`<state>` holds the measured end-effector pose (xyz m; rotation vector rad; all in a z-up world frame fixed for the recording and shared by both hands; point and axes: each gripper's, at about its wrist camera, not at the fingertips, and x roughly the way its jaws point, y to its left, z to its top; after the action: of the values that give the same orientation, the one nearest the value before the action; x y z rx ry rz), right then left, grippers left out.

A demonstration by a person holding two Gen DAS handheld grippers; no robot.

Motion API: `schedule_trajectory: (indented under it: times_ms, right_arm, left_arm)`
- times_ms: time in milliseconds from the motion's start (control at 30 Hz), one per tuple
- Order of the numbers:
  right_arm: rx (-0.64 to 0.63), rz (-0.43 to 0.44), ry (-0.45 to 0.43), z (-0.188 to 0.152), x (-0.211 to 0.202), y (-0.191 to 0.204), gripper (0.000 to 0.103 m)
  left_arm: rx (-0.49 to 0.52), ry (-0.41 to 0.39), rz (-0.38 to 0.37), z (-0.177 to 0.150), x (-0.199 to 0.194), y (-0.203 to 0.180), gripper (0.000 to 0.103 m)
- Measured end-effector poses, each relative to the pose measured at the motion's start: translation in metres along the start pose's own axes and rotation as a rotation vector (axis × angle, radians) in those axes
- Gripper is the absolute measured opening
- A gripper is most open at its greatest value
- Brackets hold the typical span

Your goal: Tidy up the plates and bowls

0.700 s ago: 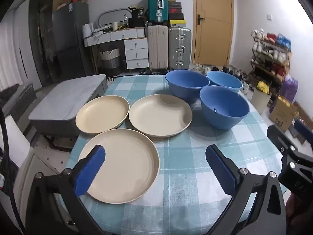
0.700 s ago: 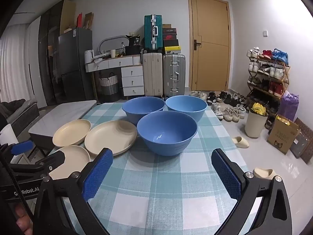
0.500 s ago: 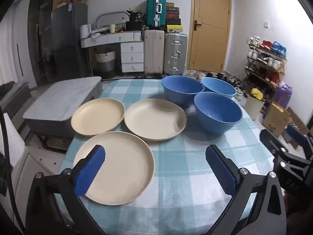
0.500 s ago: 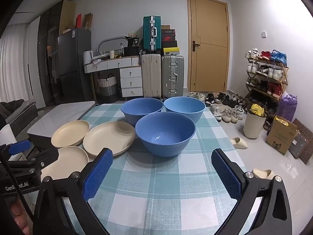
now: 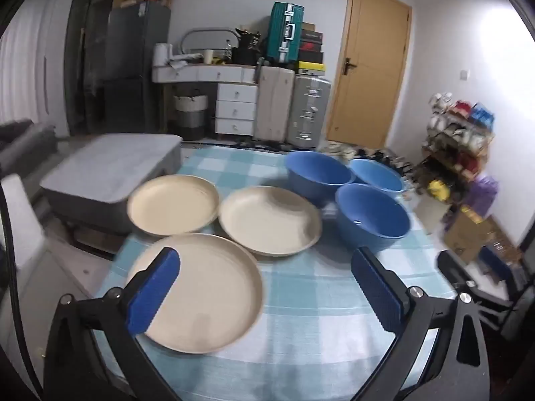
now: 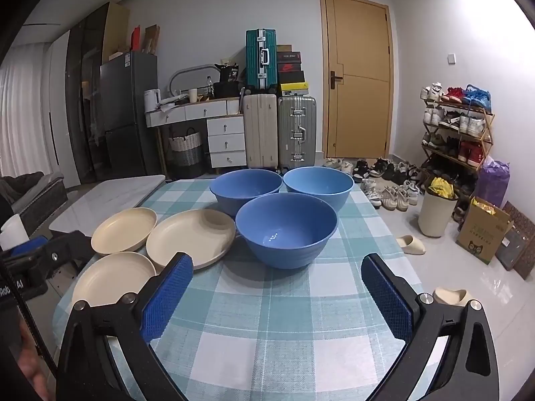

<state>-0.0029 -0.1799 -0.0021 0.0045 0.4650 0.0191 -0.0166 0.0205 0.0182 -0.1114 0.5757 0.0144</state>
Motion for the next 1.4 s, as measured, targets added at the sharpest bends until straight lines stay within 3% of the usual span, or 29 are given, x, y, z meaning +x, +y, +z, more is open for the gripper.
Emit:
schedule_trajectory:
  times_ms: [133,233,333,733,1000,1400]
  right_arm:
    - [-0.011,0.008,-0.004,0.0,-0.001,0.004,0.102]
    - [-0.069,0.001,-0.06,-0.003,-0.009,0.015,0.103]
    - [-0.134,-0.019,-0.056,-0.006,-0.01,0.027,0.103]
    - [-0.042,0.065,-0.017,-0.003,-0.006,0.016,0.103]
    - [-0.036,0.083,-0.028,-0.003,-0.008,0.018,0.102]
    - [-0.024,0.072,-0.023,-0.006,-0.008,0.02,0.102]
  left_arm:
    - [0.076,-0.007,0.045,0.0,-0.001,-0.004,0.103]
    - [0.073,-0.006,0.056,0.001,0.0,-0.002,0.103]
    - [0.06,-0.003,0.077,0.002,0.002,0.001,0.103]
    - [0.043,-0.014,0.135,0.007,-0.006,0.0,0.103]
    - [0.098,-0.036,0.109,0.004,-0.01,-0.007,0.103]
    - [0.104,-0.03,0.088,0.001,-0.009,-0.006,0.103]
